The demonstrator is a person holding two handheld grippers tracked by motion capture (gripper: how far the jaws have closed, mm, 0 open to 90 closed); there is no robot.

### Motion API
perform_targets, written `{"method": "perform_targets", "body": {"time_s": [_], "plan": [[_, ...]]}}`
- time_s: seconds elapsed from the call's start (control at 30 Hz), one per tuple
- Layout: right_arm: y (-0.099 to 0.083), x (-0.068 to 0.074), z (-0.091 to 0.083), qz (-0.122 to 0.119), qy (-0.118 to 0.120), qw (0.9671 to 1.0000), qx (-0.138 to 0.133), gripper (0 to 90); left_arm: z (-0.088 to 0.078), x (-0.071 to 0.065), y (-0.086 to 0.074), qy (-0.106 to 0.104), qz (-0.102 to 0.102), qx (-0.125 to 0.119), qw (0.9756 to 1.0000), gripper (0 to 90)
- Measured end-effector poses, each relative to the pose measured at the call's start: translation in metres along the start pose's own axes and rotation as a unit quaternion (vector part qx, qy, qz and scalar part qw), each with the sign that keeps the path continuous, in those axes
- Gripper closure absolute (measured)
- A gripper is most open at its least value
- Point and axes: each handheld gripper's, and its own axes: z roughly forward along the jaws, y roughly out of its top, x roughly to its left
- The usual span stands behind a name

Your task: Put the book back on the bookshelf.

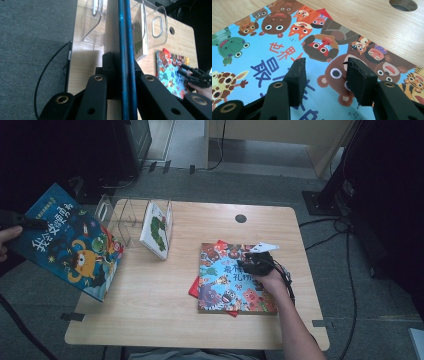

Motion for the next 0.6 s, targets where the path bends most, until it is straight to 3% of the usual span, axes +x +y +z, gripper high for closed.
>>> {"method": "perform_targets", "body": {"time_s": [0.37, 0.6], "plan": [[0.000, 0.000, 0.000, -0.001, 0.000, 1.0000, 0.000, 50.2, 0.016, -0.007, 0.011, 0.012, 0.006, -0.004, 0.9999, 83.1], [0.001, 0.000, 0.001, -0.001, 0.000, 1.0000, 0.000, 50.2, 0.016, -0.002, 0.015, 0.012, -0.007, -0.016, 0.9998, 83.2]]}}
